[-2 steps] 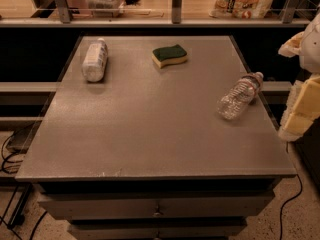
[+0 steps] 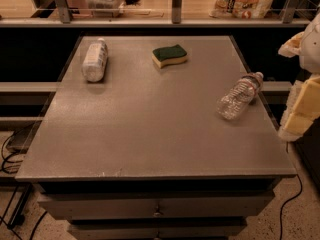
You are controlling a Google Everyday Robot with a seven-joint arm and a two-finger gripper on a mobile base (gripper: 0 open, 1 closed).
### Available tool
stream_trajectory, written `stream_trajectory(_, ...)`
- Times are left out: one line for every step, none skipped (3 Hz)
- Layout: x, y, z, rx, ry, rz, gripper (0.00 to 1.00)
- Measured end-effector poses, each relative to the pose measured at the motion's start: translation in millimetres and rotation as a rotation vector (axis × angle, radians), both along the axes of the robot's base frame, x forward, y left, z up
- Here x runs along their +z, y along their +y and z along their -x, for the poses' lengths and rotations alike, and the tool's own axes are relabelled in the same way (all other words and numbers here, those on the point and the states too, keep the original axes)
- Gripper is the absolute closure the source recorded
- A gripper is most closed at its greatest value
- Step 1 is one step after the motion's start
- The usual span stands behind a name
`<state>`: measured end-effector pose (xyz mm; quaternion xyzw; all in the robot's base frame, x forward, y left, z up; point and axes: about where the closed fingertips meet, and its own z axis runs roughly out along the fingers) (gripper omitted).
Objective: Move water bottle near blue plastic bottle
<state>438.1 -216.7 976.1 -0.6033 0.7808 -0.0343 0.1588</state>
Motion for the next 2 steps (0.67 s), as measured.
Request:
stream_trajectory(-8.9,-4.5,-16.7,-0.110,0.019,-0.060,0.00)
stream_trajectory(-17.0,-13.1,-50.2,-0.301,-0.008,-0.159,0.00)
